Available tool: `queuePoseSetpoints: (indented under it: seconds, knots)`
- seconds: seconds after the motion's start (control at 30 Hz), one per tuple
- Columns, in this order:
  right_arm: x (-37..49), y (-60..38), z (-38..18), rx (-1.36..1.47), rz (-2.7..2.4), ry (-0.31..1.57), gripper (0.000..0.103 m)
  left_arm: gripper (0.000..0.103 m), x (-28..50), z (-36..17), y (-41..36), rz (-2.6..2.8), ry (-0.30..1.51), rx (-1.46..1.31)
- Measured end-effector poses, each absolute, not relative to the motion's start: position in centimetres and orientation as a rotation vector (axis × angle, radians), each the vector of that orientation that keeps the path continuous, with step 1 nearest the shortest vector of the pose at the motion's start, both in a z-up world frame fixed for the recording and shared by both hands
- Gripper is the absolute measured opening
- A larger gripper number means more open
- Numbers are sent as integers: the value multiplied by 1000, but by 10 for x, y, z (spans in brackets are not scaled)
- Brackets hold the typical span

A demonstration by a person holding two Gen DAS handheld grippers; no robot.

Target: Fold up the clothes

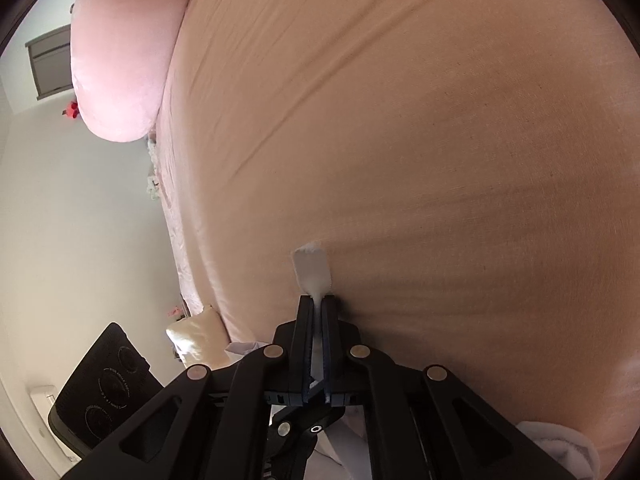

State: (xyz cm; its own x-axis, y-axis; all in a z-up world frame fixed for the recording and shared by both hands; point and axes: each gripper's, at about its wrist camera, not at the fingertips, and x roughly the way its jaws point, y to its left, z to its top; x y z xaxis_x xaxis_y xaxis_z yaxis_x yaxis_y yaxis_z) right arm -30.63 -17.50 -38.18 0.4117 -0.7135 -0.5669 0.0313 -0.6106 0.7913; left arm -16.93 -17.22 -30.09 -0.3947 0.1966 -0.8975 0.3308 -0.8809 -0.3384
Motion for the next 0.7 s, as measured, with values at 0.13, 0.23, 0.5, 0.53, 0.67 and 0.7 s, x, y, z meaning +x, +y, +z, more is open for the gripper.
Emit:
queuePoseSetpoints:
  seconds: [0.13,0.23,0.5,0.53,0.67,0.7]
  knots:
    - [-301,-171,-363,1887,-1234,-601,1,12,-159,-285,-163,-2463,739,1645]
    - [-292,-170,-345,1856,-1243,-580,1,5,-150,-276,-154,-2461,729,1638]
    - [-275,-159,-316,1823,-1258,-549,1,3,-121,-246,-121,-2508,704,1584]
    - [-272,-158,-313,1818,-1254,-556,1,3,-117,-242,-116,-2517,696,1582]
    - [-255,-159,-302,1797,-1267,-541,1,3,-106,-233,-138,-2536,651,1592]
    - [-251,-156,-301,1796,-1273,-539,1,3,-106,-232,-162,-2534,625,1599]
